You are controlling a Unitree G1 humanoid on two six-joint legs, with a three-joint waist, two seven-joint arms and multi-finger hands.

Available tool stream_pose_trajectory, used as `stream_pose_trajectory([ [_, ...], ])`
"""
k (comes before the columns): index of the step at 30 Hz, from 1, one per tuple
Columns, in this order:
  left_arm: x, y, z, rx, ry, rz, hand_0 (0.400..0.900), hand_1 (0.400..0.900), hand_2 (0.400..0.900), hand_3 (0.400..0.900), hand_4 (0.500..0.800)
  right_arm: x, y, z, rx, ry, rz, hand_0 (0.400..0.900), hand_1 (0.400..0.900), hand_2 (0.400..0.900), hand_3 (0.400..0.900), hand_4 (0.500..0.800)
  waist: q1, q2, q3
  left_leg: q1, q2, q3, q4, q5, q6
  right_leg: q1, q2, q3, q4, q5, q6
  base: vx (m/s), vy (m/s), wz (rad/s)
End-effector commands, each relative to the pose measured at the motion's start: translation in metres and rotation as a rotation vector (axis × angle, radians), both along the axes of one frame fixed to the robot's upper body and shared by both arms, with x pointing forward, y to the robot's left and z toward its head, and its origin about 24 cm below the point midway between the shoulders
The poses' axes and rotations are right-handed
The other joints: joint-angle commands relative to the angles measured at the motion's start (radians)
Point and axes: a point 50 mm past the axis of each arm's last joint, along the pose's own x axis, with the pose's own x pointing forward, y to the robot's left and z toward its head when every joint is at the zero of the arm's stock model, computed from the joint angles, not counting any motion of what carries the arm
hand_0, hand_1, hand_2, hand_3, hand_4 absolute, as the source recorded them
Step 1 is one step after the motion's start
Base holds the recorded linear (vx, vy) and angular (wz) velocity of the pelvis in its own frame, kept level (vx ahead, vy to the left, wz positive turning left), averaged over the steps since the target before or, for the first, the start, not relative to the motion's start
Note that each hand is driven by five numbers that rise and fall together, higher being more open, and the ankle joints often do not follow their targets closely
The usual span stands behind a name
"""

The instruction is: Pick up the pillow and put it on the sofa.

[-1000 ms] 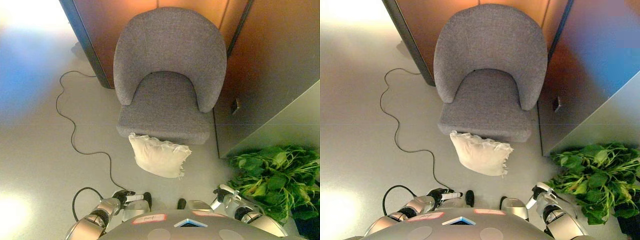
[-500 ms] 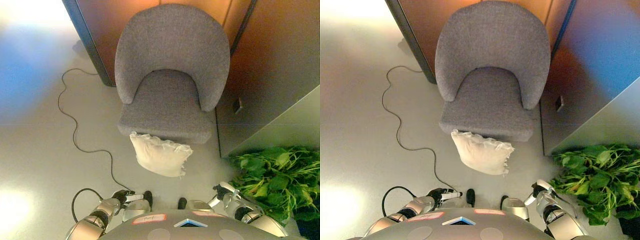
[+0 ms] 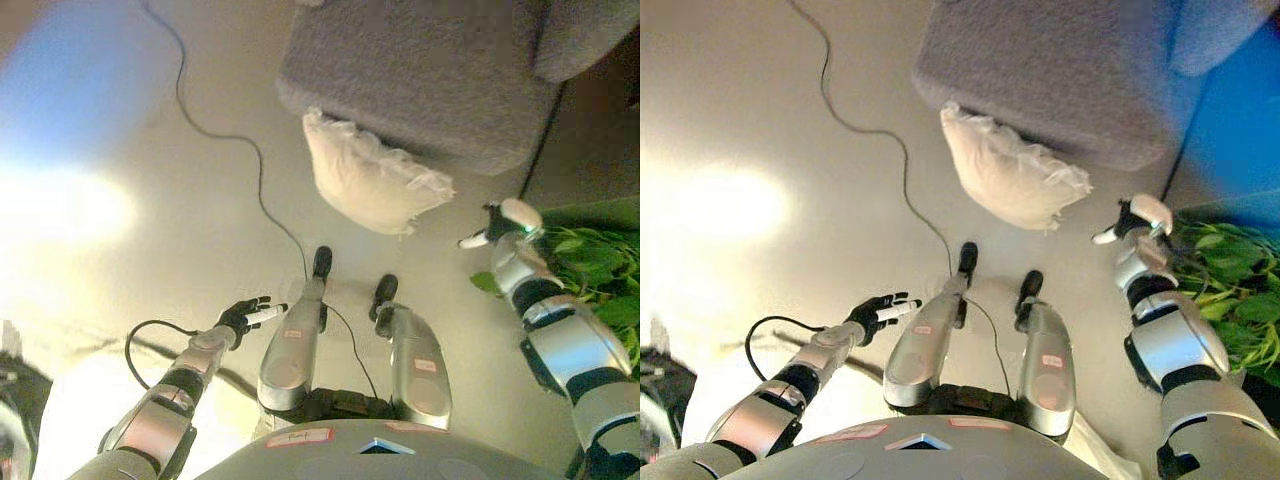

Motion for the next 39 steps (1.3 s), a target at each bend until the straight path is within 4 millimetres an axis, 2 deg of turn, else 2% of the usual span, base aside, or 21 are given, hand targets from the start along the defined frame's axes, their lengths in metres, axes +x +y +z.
stream_pose_trajectory([
  [1,-0.004,0.014,0.008,-0.021,-0.06,0.025,0.9,0.9,0.9,0.9,0.8,0.006,-0.025,0.033,-0.056,-0.066,-0.07,0.9,0.9,0.9,0.9,0.8,0.025,-0.01,0.011,-0.026,-0.076,0.004,0.13,-0.118,0.029,0.019,-0.041,0.013,-0.031,0.008,0.071,-0.01,-0.003,0.11],
  [4,-0.001,0.015,0.015,-0.053,-0.108,0.021,0.9,0.9,0.9,0.9,0.8,0.012,-0.034,0.056,-0.071,-0.101,-0.097,0.9,0.9,0.9,0.9,0.8,0.042,0.017,0.028,-0.069,-0.09,-0.001,0.169,-0.118,0.031,-0.026,-0.054,0.01,0.034,-0.016,0.063,0.0,0.016,0.08],
  [7,0.001,0.013,0.02,-0.078,-0.144,0.012,0.9,0.9,0.9,0.9,0.8,0.015,-0.038,0.068,-0.078,-0.126,-0.105,0.9,0.9,0.9,0.9,0.8,0.051,0.035,0.041,-0.101,-0.097,0.0,0.198,-0.12,0.033,-0.057,-0.066,0.009,0.076,-0.032,0.06,0.01,0.012,0.06],
  [12,0.001,0.011,0.031,-0.136,-0.22,0.01,0.9,0.9,0.9,0.9,0.8,0.023,-0.044,0.099,-0.078,-0.186,-0.102,0.9,0.9,0.9,0.9,0.8,0.067,0.074,0.061,-0.179,-0.105,0.009,0.243,-0.117,0.039,-0.132,-0.077,0.015,0.15,-0.06,0.05,0.01,0.018,0.04],
  [20,-0.003,0.013,0.04,-0.196,-0.29,0.028,0.9,0.9,0.9,0.9,0.8,0.033,-0.042,0.132,-0.1,-0.267,-0.103,0.9,0.9,0.9,0.9,0.8,0.095,0.118,0.061,-0.285,-0.106,0.019,0.3,-0.12,0.055,-0.248,-0.092,0.021,0.23,-0.084,0.039,0.01,0.006,0.01],
  [21,-0.003,0.012,0.041,-0.205,-0.298,0.028,0.9,0.9,0.9,0.9,0.8,0.034,-0.043,0.135,-0.101,-0.274,-0.108,0.9,0.9,0.9,0.9,0.8,0.094,0.116,0.061,-0.286,-0.113,0.022,0.321,-0.154,0.054,-0.253,-0.1,0.036,0.256,-0.121,0.047,0.06,-0.014,0.05],
  [22,-0.002,0.012,0.043,-0.212,-0.312,0.028,0.9,0.9,0.9,0.9,0.8,0.035,-0.043,0.14,-0.104,-0.282,-0.111,0.9,0.9,0.9,0.9,0.8,0.097,0.12,0.061,-0.299,-0.114,0.023,0.327,-0.154,0.056,-0.268,-0.102,0.038,0.265,-0.123,0.047,0.05,-0.013,0.06],
  [29,0.007,0.007,0.066,-0.275,-0.429,0.009,0.9,0.9,0.9,0.9,0.8,0.042,-0.041,0.185,-0.126,-0.336,-0.114,0.9,0.9,0.9,0.9,0.8,0.128,0.16,0.061,-0.432,-0.118,0.04,0.411,-0.165,0.074,-0.414,-0.123,0.063,0.384,-0.151,0.04,-0.04,0.02,0.05],
  [39,0.012,0.005,0.092,-0.335,-0.564,-0.023,0.9,0.9,0.9,0.9,0.8,0.05,-0.031,0.215,-0.055,-0.368,-0.094,0.9,0.9,0.9,0.9,0.8,0.162,0.185,0.061,-0.63,-0.144,0.057,0.623,-0.232,0.1,-0.602,-0.151,0.096,0.581,-0.192,0.02,-0.03,-0.002,0.09],
])
